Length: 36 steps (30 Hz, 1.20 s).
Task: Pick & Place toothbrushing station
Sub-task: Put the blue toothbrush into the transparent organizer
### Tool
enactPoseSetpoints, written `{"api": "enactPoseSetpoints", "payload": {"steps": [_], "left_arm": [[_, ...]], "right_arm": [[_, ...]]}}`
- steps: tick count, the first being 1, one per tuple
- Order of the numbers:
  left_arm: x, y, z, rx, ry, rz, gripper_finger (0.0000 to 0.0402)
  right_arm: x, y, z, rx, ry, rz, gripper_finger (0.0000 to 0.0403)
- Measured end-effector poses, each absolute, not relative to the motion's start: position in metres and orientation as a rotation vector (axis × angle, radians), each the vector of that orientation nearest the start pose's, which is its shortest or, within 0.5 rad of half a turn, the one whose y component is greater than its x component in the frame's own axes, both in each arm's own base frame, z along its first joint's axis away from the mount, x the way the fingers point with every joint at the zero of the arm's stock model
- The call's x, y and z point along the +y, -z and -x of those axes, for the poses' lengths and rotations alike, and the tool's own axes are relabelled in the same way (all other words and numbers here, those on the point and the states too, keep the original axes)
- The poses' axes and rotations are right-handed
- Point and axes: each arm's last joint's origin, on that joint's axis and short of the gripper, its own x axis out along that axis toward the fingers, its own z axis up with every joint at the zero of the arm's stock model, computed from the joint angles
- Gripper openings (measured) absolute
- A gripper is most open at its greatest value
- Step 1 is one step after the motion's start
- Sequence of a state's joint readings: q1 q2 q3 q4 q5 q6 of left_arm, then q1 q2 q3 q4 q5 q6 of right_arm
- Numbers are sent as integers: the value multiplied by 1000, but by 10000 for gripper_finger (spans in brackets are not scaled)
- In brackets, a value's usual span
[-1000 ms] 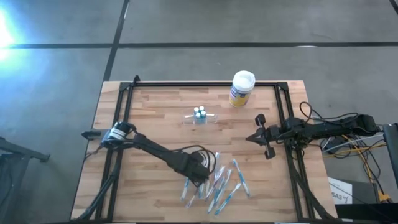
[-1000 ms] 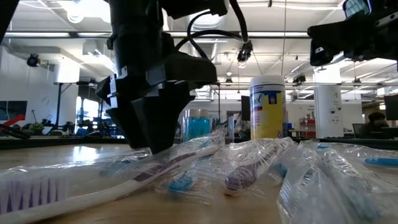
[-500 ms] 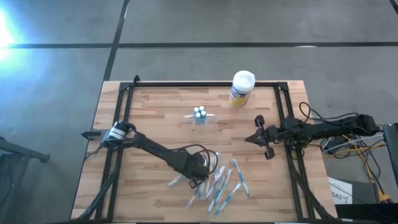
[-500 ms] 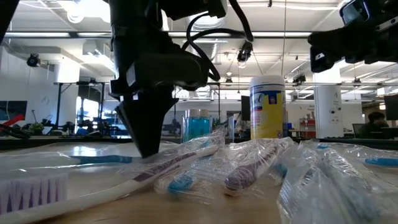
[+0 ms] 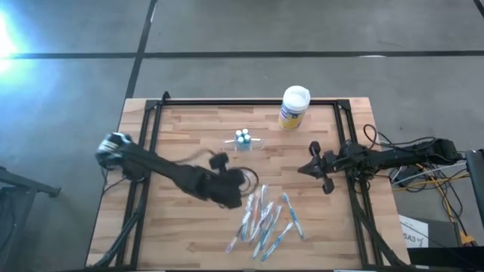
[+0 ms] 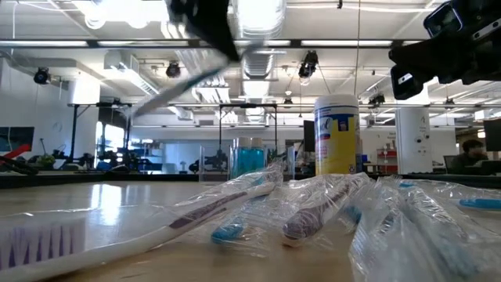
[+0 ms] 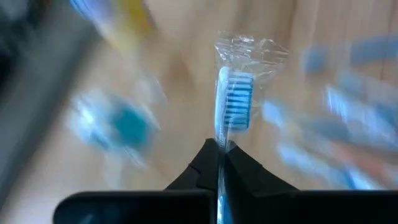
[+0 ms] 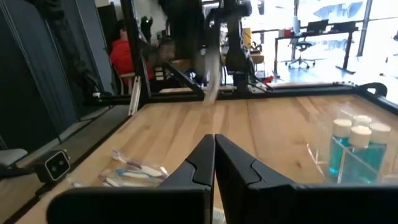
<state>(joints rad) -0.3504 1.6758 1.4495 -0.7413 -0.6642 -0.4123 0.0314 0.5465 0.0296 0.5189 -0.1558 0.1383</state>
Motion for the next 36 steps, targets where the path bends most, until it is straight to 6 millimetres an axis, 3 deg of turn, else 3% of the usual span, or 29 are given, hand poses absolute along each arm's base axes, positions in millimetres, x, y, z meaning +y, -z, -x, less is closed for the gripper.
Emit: {"api": "enactPoseSetpoints", "payload": {"steps": [4,8,11,15,19,26,36], "left_arm": [[-93,-332,-317,472,-327,-265,7],[-78,-339,-296,95,-85,-423,6],[-51,-334,-275,-115,-137,-400,8],[-2,-301,-253,-117,-288,-228,6],[31,-278,-242,-139,-271,-95,6],[49,-256,-236,-169,-276,-174,6],[77,-233,-249,-57,-382,-253,6]], "right_arm": [[10,-170,-133,19,-196,-151,8],[10,-170,-133,19,-201,-149,8],[10,-170,-133,19,-200,-139,8],[10,-169,-133,18,-200,-128,8],[10,-169,-133,20,-200,-96,8],[10,-169,-132,14,-199,-34,8],[10,-168,-132,25,-198,-48,8]]}}
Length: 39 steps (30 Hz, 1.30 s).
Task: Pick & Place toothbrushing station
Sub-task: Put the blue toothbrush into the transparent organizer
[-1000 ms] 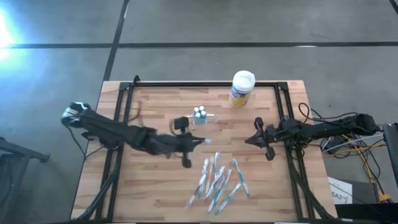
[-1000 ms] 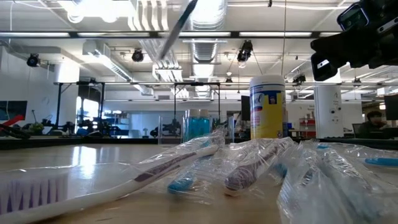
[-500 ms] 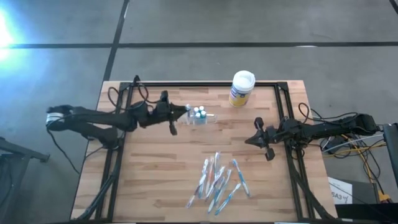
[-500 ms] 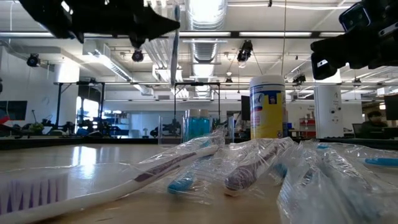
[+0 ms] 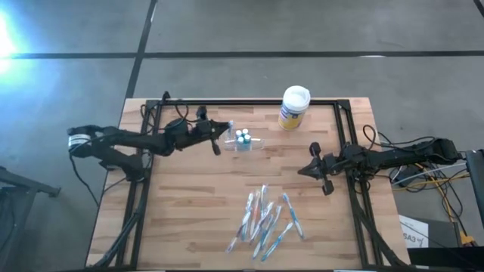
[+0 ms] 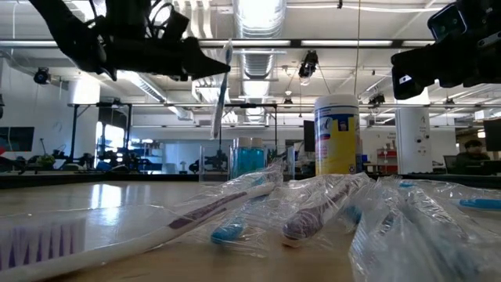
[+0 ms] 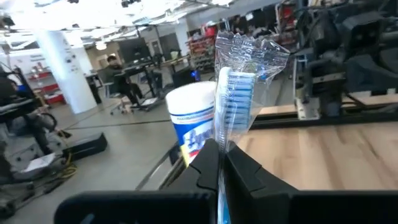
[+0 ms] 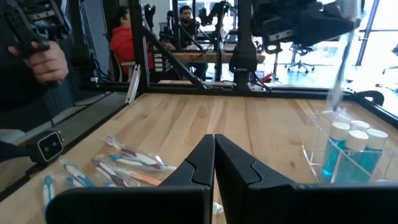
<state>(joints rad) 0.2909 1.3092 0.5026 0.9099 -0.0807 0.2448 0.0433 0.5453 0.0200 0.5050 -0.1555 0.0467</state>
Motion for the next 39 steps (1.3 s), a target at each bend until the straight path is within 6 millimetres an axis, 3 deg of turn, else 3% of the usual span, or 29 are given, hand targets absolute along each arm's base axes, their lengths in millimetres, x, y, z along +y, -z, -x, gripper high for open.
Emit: {"api": "enactPoseSetpoints", "payload": {"steps": [10,20,32,39], "left_arm": [[98,-212,-256,-52,-336,-121,6],[99,-198,-262,-42,-415,-22,6],[94,-172,-240,2,-476,-35,6],[97,-170,-231,-43,-508,-55,6]], "right_arm": [[10,-172,-132,-27,-200,-39,8],[10,-210,-131,-295,-201,-6,8],[10,-215,-134,-303,-186,83,8],[10,-215,-134,-313,-175,148,8]]}}
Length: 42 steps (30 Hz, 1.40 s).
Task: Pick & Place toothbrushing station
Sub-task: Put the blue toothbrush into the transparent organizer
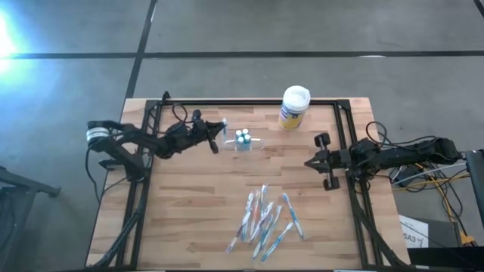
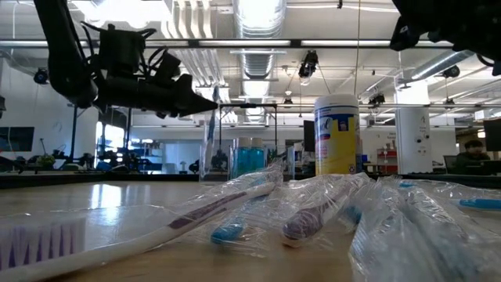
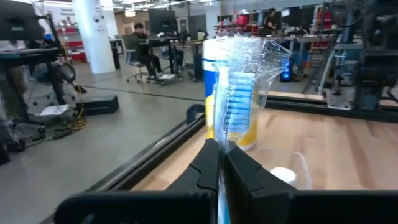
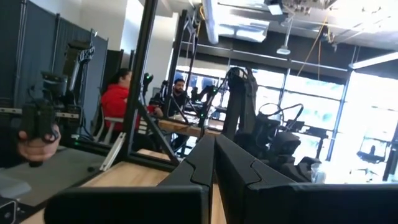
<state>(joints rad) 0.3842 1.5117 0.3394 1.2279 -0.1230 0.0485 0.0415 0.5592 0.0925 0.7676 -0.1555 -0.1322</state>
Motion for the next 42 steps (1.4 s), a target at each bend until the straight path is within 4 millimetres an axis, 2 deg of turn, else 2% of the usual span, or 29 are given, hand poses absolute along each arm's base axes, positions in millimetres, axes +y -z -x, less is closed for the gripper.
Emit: {"api": "enactPoseSetpoints", "payload": {"steps": [13,24,30,38,42], "left_arm": [[112,-155,-248,2,-535,-12,5],[115,-154,-255,-9,-544,53,13],[114,-160,-252,-19,-544,57,61],[112,-169,-247,36,-543,44,159],[109,-183,-242,1,-543,41,196]], "right_arm": [[10,-218,-133,-336,-172,156,8],[10,-217,-133,-326,-173,155,8],[10,-217,-134,-326,-174,156,8],[10,-216,-134,-324,-174,158,8],[10,-216,-134,-320,-174,157,8]]}}
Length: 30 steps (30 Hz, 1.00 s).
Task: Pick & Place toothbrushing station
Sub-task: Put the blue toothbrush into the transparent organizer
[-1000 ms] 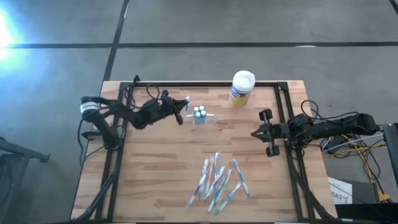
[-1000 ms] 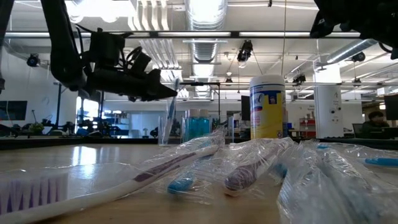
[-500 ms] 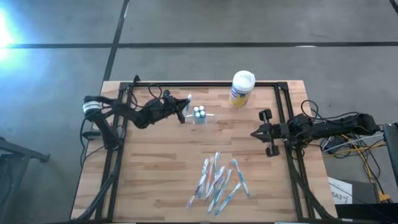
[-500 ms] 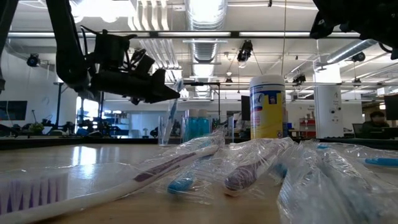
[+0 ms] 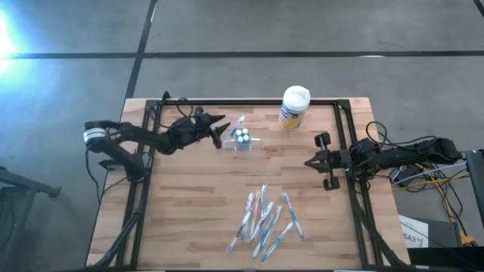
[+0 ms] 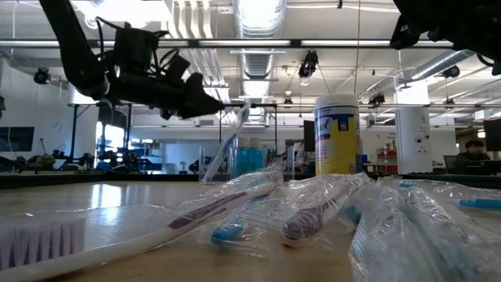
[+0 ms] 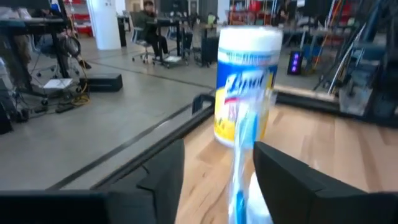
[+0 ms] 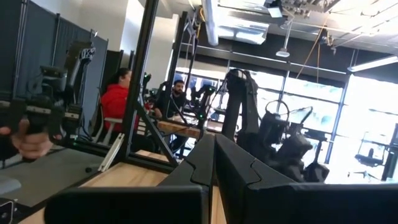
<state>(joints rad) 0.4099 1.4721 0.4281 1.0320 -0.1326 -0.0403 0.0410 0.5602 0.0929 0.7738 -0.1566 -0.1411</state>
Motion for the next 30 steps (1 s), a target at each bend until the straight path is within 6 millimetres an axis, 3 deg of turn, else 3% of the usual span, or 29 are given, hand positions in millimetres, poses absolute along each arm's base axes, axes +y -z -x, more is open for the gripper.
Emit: {"api": "enactPoseSetpoints", "payload": {"steps": [7,11,18,23,28,30], "left_arm": [[83,-211,-229,18,-444,104,209],[52,-227,-224,3,-323,109,197],[-5,-226,-227,106,-90,232,171],[-28,-215,-231,206,-28,246,118],[-32,-203,-238,265,-17,287,25],[-33,-200,-245,306,-11,290,9]], "right_arm": [[10,-214,-134,-301,-175,157,8],[10,-214,-134,-297,-175,157,8],[10,-212,-135,-280,-176,156,8],[10,-210,-135,-263,-174,177,8],[8,-210,-136,-249,-105,194,8],[7,-207,-136,-222,-61,207,8]]}}
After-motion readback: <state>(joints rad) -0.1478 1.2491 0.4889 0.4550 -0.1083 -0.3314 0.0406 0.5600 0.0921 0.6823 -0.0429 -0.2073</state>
